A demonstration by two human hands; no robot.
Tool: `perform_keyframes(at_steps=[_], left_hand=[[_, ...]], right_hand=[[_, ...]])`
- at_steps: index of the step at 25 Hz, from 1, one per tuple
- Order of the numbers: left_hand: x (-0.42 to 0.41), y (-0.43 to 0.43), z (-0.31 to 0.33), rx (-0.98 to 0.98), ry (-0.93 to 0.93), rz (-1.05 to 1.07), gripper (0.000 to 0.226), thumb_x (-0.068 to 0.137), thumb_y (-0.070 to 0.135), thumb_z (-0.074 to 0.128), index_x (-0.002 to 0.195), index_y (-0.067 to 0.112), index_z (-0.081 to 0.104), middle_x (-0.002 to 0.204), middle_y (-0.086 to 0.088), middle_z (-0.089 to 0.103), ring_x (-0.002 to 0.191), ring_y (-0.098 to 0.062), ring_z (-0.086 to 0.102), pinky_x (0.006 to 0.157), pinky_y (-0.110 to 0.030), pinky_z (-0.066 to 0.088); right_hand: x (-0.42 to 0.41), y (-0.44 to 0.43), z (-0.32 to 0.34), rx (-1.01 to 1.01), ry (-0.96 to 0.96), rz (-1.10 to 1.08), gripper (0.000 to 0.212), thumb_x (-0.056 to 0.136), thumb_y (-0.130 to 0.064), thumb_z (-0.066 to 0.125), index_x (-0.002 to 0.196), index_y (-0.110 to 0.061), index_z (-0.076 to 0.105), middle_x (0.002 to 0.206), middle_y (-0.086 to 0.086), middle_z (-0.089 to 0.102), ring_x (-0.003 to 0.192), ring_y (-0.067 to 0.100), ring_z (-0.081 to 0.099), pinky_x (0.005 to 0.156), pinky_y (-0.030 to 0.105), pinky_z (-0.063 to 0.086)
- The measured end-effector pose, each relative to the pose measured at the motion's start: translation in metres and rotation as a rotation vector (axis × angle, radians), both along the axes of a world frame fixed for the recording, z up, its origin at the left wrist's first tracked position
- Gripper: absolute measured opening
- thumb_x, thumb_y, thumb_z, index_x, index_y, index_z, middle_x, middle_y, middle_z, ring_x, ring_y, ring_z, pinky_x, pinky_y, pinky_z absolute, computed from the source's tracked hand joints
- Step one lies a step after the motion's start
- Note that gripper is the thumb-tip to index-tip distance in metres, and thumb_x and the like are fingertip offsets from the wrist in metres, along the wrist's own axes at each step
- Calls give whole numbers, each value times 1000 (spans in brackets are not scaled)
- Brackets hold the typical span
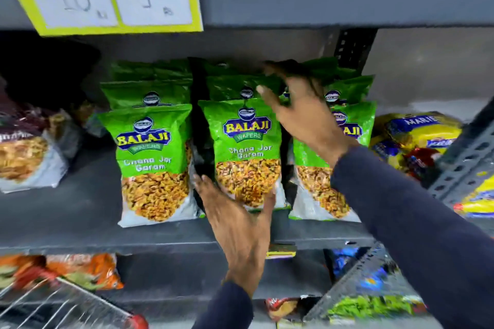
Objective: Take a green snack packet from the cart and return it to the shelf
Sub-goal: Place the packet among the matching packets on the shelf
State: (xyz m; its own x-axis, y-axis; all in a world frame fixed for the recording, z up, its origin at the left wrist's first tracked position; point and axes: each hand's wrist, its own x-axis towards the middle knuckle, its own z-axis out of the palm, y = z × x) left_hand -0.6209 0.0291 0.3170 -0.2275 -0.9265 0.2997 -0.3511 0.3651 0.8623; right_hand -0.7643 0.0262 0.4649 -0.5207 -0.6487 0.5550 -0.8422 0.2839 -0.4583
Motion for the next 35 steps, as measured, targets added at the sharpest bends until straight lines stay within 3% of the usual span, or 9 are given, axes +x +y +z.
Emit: perform_keyframes(at_steps=[3, 6, 9, 13, 16, 20, 24, 29, 35], left_hand=[[-7, 1, -6, 74, -74, 9, 143, 57, 60, 84, 153, -5, 0, 163, -27, 10, 153, -33, 13, 124, -28, 6], [-13, -1, -9, 95, -181, 36, 146, 55, 70, 79, 150, -11, 4, 159, -31, 19, 149, -40, 23, 122, -44, 22], [-14, -2, -16, 27, -218, 63, 141, 59, 75, 72, 151, -10, 6, 160, -30, 21, 149, -38, 25, 122, -44, 24], [-16, -3, -26, 24, -243, 78, 141, 59, 77, 69, 152, -7, 4, 162, -26, 18, 150, -34, 22, 122, -40, 21], [-16, -5, -25, 45, -235, 61, 141, 58, 78, 68, 152, -6, 4, 162, -24, 19, 151, -33, 22, 123, -39, 21], [-7, -8, -18, 70, -194, 33, 145, 58, 82, 65, 152, -2, -8, 165, -22, 4, 154, -30, 9, 125, -32, 8], [34, 3, -13, -107, 59, 10, 142, 59, 81, 69, 157, 12, -7, 168, -10, 3, 155, -17, 5, 124, -26, 10], [93, -77, -5, -35, 103, 316, 140, 58, 67, 80, 155, 16, -7, 168, -9, -2, 155, -20, 2, 126, -43, 14], [99, -108, -4, 127, -13, 219, 148, 50, 76, 77, 155, 8, -2, 165, -14, 14, 152, -29, 18, 124, -46, 19]], right_hand=[[-7, -37, 4, 250, -162, 118, 32, 89, -43, 59, 108, -19, 70, 109, 0, 71, 104, 16, 64, 94, 28, 49], [-7, -48, -2, 226, -198, 162, 14, 83, -26, 69, 93, -17, 75, 81, -4, 66, 75, 6, 57, 68, 20, 44], [-7, -50, -7, 250, -123, 99, 17, 82, -31, 70, 98, -25, 73, 94, -7, 69, 94, 8, 60, 79, 17, 40], [-8, -57, -3, 257, -197, 42, 18, 82, -36, 70, 96, -25, 73, 106, -6, 72, 107, 13, 60, 110, 40, 35], [-13, -63, -1, 97, -382, 20, 17, 79, -30, 74, 91, -19, 75, 85, -5, 69, 74, 4, 60, 81, 22, 51], [5, -72, -3, -4, -221, -53, 38, 73, -58, 57, 97, -32, 69, 95, -6, 75, 101, 21, 67, 101, 52, 44], [37, -71, 14, -136, -65, 158, 28, 86, -43, 58, 101, -25, 72, 105, -4, 74, 103, 15, 66, 98, 38, 49], [88, -116, 23, 212, -120, 358, 31, 91, -48, 55, 112, -29, 66, 111, -14, 67, 100, 1, 57, 84, 24, 45], [102, -152, 5, 374, -144, 292, 34, 83, -43, 68, 112, -25, 69, 106, -7, 71, 99, 10, 63, 64, 13, 38]])
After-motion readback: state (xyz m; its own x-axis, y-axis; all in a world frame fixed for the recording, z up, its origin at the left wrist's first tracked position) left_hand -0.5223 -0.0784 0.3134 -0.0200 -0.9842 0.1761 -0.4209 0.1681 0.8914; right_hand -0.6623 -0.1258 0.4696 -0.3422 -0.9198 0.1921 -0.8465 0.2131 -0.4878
